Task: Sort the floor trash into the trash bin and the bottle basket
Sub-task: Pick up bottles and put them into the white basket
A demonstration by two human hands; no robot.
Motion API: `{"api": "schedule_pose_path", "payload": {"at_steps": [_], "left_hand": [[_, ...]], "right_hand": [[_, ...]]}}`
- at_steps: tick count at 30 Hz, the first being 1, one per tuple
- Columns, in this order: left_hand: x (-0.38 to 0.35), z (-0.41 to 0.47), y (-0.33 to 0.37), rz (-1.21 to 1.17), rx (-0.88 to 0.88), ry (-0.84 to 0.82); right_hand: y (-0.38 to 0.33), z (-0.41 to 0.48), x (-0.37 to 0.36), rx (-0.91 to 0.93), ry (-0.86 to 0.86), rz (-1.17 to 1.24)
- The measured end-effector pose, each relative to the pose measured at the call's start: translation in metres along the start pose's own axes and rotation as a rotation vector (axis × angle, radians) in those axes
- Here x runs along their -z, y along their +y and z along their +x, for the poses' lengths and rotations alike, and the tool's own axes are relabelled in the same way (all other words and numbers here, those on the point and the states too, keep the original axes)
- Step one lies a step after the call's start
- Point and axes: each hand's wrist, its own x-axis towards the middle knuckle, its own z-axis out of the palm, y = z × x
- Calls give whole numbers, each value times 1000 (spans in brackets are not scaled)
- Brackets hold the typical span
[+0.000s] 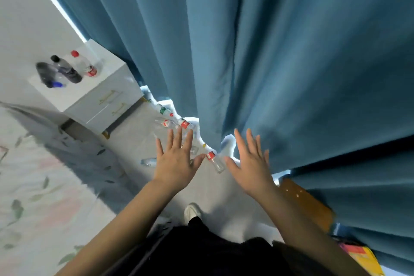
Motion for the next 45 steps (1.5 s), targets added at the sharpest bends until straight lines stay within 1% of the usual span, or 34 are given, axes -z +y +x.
{"api": "schedule_pose_path", "payload": {"at_steps": [5,13,15,18,22,25,30,33,36,41,43,45], "left_hand": [[22,15,-78,-1,115,-6],[25,45,-137,-126,350,4],[27,55,-149,-127,415,6],[37,72,-171,-136,524,66],[51,93,-202,-171,676,143],[52,101,-221,-240,796,184],[55,126,-270,-282,904,174],[61,146,-310,-294,929,178],[67,171,-361,-291,916,168],[91,242,-486,-255,800,113],[105,280,-543,-222,735,71],[119,316,-593,-177,654,-19]], "right_hand": [[-73,45,-23,136,-69,-23],[-126,133,-31,347,-125,-313],[-139,161,-33,373,-161,-335],[-166,203,-35,434,-208,-343],[-208,253,-35,574,-255,-382],[-237,279,-39,648,-276,-395],[-287,320,-53,720,-303,-427],[-319,343,-69,719,-317,-426],[-359,368,-96,735,-335,-456],[-461,434,-159,740,-323,-525],[-508,464,-181,674,-332,-516],[-550,490,-204,585,-375,-515]]}}
